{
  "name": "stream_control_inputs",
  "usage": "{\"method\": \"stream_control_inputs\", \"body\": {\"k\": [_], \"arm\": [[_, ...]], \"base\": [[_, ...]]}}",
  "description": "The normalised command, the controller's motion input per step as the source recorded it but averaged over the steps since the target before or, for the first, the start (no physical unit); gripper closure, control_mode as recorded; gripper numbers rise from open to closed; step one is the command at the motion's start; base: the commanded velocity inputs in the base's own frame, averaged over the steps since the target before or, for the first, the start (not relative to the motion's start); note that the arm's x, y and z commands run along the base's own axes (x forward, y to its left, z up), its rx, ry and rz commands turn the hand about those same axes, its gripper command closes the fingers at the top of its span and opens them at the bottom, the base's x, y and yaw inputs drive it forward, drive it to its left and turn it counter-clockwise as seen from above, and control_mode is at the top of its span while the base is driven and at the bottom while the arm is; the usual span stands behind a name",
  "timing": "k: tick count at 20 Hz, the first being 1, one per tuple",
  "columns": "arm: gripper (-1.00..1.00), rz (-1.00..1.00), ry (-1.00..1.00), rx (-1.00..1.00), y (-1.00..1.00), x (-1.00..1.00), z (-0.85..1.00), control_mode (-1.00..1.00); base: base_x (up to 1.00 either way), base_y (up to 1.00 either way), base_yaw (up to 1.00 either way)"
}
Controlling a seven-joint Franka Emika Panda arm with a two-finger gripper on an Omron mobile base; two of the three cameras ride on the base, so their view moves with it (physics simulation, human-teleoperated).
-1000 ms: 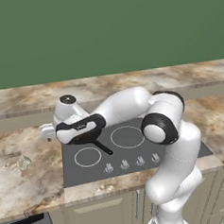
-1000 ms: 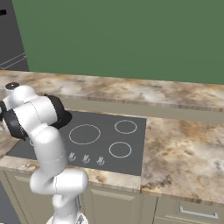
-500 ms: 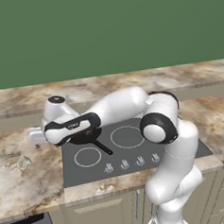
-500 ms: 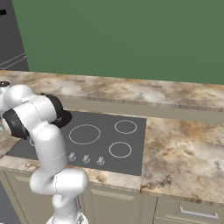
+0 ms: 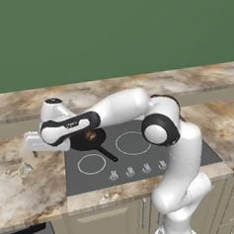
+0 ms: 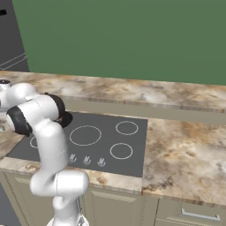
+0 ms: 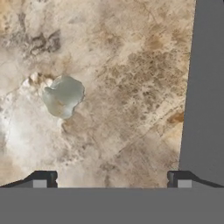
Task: Put the potato and garlic in the pan. Then turn on the rear left burner and set the heat to medium.
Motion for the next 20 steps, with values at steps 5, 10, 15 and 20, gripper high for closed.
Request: {"method": "stream_control_inputs", "body": {"k": [5,10,15,20], "arm": [[-1.0,0.0,-0.05,-0.08,0.39,0.0,-0.09,-1.0],[-1.0,0.0,-0.02,-0.09,0.52,0.0,-0.14,-1.0],[-1.0,0.0,0.0,-0.09,0.52,0.06,0.0,-1.0],[-1.0,0.0,0.01,-0.06,0.42,0.24,-0.01,-1.0]], "base": [[0.0,0.0,0.0],[0.0,0.0,0.0],[0.0,0.0,0.0],[0.0,0.0,0.0]]}}
